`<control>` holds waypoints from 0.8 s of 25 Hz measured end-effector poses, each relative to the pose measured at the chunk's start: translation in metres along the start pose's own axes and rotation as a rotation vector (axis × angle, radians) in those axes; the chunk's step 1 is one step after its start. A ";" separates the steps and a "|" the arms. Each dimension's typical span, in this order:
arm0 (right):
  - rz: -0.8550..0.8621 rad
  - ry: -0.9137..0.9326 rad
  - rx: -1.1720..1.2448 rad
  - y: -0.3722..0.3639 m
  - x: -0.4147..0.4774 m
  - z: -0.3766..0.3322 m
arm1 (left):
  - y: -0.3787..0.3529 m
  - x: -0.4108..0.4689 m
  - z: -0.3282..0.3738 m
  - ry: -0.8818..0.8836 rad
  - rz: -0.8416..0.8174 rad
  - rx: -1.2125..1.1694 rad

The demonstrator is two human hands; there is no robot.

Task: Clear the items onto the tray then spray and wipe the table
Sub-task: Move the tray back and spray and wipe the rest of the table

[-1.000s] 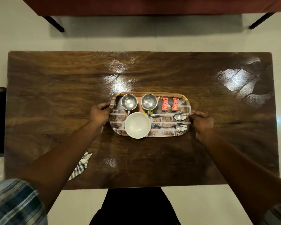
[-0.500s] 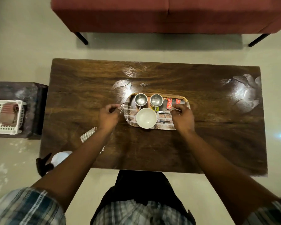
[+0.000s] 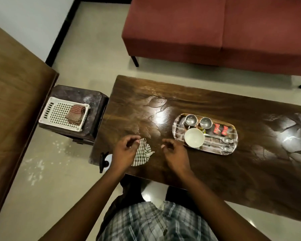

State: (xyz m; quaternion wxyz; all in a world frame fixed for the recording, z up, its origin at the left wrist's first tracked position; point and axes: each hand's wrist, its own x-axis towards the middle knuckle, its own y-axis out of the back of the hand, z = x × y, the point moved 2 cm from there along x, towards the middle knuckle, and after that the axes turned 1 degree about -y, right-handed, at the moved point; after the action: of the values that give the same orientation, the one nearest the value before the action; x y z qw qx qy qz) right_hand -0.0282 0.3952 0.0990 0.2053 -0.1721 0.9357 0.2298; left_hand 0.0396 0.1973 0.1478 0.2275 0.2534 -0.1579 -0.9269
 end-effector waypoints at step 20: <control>-0.193 -0.038 -0.634 -0.220 0.032 0.079 | 0.143 0.080 -0.243 -0.331 -0.679 0.356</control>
State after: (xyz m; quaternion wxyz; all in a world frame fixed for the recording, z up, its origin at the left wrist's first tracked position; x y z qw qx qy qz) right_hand 0.0601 0.2440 -0.0586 0.1798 -0.3107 0.7931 0.4921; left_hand 0.1589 -0.0064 -0.0257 -0.1668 0.1742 -0.2575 -0.9357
